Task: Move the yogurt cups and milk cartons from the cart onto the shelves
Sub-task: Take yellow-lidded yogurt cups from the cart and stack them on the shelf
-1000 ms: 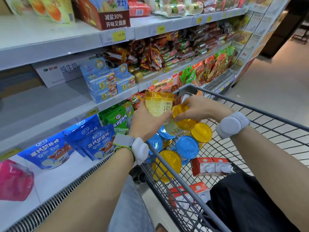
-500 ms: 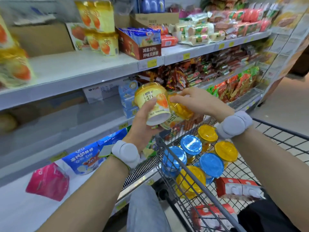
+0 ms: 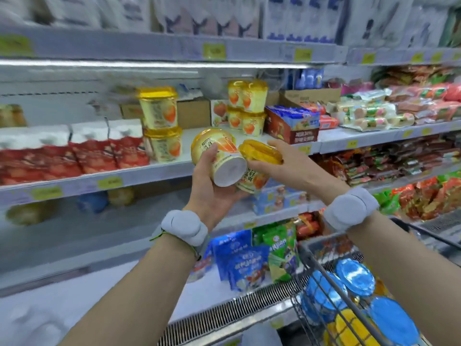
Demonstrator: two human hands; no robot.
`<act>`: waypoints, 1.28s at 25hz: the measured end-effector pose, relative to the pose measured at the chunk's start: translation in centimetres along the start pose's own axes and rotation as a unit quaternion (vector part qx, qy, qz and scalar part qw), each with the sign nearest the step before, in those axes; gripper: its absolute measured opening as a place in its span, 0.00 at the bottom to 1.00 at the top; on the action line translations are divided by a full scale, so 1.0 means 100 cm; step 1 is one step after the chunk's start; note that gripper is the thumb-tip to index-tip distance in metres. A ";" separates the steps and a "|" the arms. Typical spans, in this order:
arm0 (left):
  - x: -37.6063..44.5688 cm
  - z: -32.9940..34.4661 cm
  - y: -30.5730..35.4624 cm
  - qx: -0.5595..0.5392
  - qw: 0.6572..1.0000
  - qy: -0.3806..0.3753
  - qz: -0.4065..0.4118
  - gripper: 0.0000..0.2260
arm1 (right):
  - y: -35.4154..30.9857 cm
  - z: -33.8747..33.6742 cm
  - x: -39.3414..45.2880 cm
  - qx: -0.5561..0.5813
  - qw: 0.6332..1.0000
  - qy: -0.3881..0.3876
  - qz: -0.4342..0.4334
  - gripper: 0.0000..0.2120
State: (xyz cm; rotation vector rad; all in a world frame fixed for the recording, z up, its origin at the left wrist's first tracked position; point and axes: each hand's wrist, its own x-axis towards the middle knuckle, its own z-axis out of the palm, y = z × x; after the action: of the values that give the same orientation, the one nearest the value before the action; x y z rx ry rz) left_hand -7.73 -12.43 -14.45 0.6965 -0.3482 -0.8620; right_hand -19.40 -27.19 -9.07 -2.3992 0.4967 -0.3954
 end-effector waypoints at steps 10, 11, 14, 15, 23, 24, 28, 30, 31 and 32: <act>-0.008 -0.013 0.093 0.021 0.996 0.006 0.091 0.26 | -0.059 0.060 0.072 0.386 0.922 0.036 -0.021 0.42; -0.008 -0.015 0.097 0.031 0.995 0.017 0.094 0.28 | -0.059 0.063 0.080 0.423 0.906 0.028 -0.004 0.41; -0.006 -0.020 0.116 0.092 0.989 0.056 0.102 0.30 | -0.059 0.070 0.100 0.410 0.910 0.061 -0.009 0.42; -0.004 -0.021 0.122 0.118 0.985 0.066 0.105 0.29 | -0.059 0.070 0.107 0.399 0.913 0.077 -0.012 0.41; 0.010 -0.024 0.136 0.281 0.937 0.128 0.162 0.23 | -0.045 0.087 0.164 0.222 0.967 0.110 -0.049 0.54; 0.012 -0.023 0.135 0.296 0.930 0.133 0.171 0.24 | -0.043 0.092 0.168 0.215 0.969 0.107 -0.054 0.54; 0.023 -0.023 0.129 0.341 0.909 0.133 0.202 0.24 | -0.031 0.101 0.186 0.196 0.976 0.069 -0.061 0.48; 0.028 -0.023 0.128 0.349 0.903 0.137 0.211 0.26 | -0.027 0.100 0.190 0.210 0.975 0.044 -0.064 0.42; 0.031 -0.021 0.126 0.354 0.899 0.140 0.217 0.25 | -0.025 0.100 0.192 0.218 0.973 0.036 -0.067 0.41; 0.034 -0.020 0.124 0.357 0.896 0.143 0.222 0.24 | -0.024 0.100 0.191 0.221 0.972 0.036 -0.075 0.40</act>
State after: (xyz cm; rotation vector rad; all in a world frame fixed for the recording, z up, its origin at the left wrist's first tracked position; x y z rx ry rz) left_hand 2.54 -8.66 -7.37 1.3468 -0.5391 -0.1606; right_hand 2.03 -28.58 -12.08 -1.9995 0.2262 -0.5946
